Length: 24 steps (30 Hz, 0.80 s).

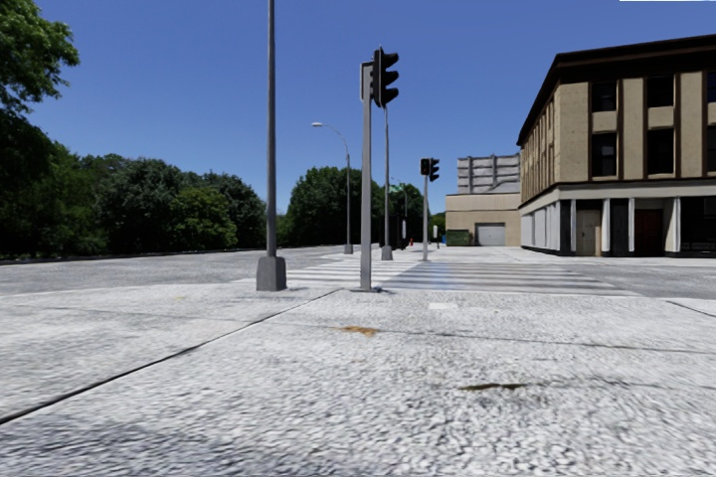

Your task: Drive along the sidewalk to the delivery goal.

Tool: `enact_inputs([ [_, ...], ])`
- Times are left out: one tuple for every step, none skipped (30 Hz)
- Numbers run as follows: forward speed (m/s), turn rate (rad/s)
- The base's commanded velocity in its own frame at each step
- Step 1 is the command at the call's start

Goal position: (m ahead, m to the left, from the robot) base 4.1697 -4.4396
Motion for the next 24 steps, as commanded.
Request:
enact_inputs([
  [2.0,-1.2],
  [2.0,-1.2],
  [2.0,-1.2],
  [2.0,-1.2],
  [2.0,-1.2],
  [2.0,-0.37],
  [2.0,-0.14],
  [2.0,-0.06],
  [2.0,-0.01],
  [2.0,0.0],
  [2.0,0.0],
  [2.0,0.0],
  [2.0,0.0],
  [2.0,0.0],
  [2.0,0.0],
  [2.0,0.0],
  [2.0,0.0],
  [2.0,0.0],
  [2.0,0.0],
  [2.0,0.0],
  [2.0,0.0],
  [1.89,-0.2],
  [1.66,-0.72],
  [1.43,-0.92],
])
